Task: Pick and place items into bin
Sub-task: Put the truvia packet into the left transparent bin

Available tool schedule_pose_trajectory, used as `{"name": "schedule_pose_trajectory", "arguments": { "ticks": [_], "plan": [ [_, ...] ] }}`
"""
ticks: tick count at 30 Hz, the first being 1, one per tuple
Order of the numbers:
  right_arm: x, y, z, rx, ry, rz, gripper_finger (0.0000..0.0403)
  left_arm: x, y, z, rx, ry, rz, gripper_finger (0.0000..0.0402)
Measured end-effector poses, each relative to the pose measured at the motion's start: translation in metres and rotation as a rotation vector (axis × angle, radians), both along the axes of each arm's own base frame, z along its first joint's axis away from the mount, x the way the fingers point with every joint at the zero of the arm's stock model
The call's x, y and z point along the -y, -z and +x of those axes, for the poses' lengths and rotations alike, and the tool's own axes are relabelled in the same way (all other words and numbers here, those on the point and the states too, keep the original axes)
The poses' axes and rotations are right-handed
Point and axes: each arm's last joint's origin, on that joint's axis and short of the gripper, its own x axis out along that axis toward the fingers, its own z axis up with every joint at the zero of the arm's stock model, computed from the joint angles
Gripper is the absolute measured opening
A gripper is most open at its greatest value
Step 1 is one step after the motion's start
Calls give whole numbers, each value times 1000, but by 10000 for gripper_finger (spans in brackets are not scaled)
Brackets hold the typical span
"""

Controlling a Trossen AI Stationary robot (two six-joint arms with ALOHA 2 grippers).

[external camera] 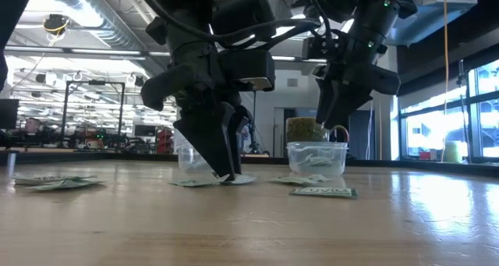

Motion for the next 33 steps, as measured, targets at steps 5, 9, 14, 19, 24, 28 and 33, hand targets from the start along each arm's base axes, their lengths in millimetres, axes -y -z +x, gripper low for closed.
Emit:
{"name": "schedule_pose_trajectory", "arguments": {
  "ticks": [5, 9, 14, 19, 24, 28, 33],
  "plan": [
    [-2, 0, 0, 4, 9, 7, 197, 0, -1, -1, 0, 16, 6, 95],
    [-11, 0, 0, 4, -27, 6, 197, -1, -7, -5, -1, 26, 30, 91],
    [-33, -2, 5, 63, -163, 111, 197, -3, -13, -7, 8, 8, 79, 86],
    [-50, -4, 9, 105, -255, 133, 197, -3, -13, -8, -3, 17, 89, 79],
    [-51, -4, 9, 107, -241, 124, 197, -3, -21, -11, -3, 20, 88, 70],
    [-51, -4, 9, 114, -210, 145, 197, -6, -33, -14, 12, -15, 80, 66],
    [-51, -4, 8, 114, -189, 157, 197, -12, -55, -23, 36, -51, 99, 65]
  ]
}}
